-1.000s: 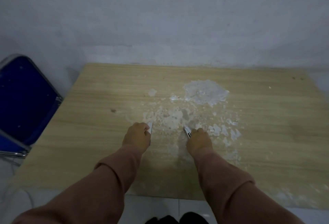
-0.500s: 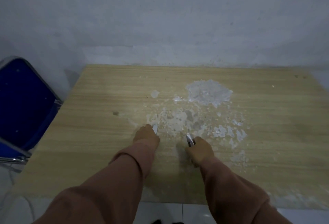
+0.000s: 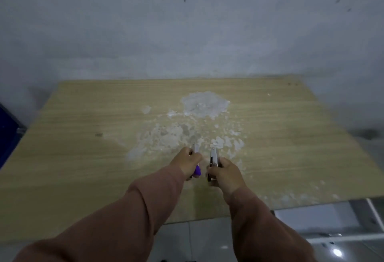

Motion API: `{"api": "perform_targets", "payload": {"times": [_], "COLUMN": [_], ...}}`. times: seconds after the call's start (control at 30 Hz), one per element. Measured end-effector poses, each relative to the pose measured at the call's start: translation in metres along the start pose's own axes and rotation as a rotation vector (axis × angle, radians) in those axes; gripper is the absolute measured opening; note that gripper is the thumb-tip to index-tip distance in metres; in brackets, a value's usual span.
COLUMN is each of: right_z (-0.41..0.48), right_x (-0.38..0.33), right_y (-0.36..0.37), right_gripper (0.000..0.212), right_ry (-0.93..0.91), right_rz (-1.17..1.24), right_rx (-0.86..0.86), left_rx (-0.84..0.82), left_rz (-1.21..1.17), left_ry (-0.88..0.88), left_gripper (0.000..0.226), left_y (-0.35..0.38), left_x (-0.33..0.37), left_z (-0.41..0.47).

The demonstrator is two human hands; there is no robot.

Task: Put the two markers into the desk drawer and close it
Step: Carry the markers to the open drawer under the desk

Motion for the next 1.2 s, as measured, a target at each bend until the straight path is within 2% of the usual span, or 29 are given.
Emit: {"api": "perform_targets", "payload": {"times": [0.17, 0.37, 0.53, 0.7, 0.77, 0.8, 0.87, 0.93, 1.0, 1.07, 1.17, 1.2], "right_z": [-0.032, -0.076, -0.101, -0.112, -0.108, -0.106, -0.098, -0.086, -0.072, -0.058, -0.043, -0.039], "right_x": [0.015, 0.052, 0.088, 0.118, 0.125, 0.124, 0.13, 0.134, 0.137, 0.143, 0.153, 0.158], "right_y": [-0.066, -0.149, -0.211, -0.254, -0.268, -0.273, -0.283, -0.289, -0.292, -0.294, -0.295, -0.295], "right_gripper": [0.012, 0.007, 0.009, 0.015, 0.009, 0.015, 0.022, 0.024, 0.028, 0.023, 0.021, 0.021], "right_ry": [-0.007, 0.066, 0.171, 0.258, 0.319, 0.361, 0.431, 0.414, 0.412, 0.442, 0.486, 0.491], "right_rz": [0.151, 0.227, 0.281, 0.264, 0.11, 0.04, -0.147, -0.327, -0.434, -0.593, -0.766, -0.81], "right_rx": [0.124, 0.25, 0.376, 0.458, 0.41, 0.365, 0.37, 0.413, 0.447, 0.431, 0.398, 0.386], "left_rx": [-0.1, -0.21, -0.348, -0.349, -0.352, -0.339, -0.276, -0.213, -0.16, -0.111, -0.053, -0.033], "left_rz": [-0.237, -0.407, -0.324, -0.196, -0.176, -0.181, -0.213, -0.268, -0.294, -0.301, -0.366, -0.394], "left_ry": [-0.038, -0.057, -0.117, -0.159, -0.206, -0.238, -0.304, -0.342, -0.322, -0.281, -0.283, -0.306], "left_gripper": [0.023, 0.011, 0.009, 0.009, 0.01, 0.011, 0.011, 0.01, 0.018, 0.029, 0.007, 0.013], "left_y": [0.089, 0.188, 0.263, 0.317, 0.333, 0.339, 0.348, 0.353, 0.355, 0.355, 0.355, 0.355], "left_x": [0.018, 0.029, 0.022, 0.008, 0.001, -0.001, -0.006, -0.01, -0.012, -0.015, -0.017, -0.019], "left_z": [-0.01, -0.017, -0.015, -0.006, -0.002, 0.001, 0.008, 0.016, 0.025, 0.036, 0.046, 0.051]}}
Point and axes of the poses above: each hand's wrist, its own z-axis towards the middle knuckle, its own y-axis out of the palm, x = y × z, the point moved 1 cm from there along z, towards the middle knuckle, and after that the axes turned 11 degrees about -x, right-handed, at the moved point
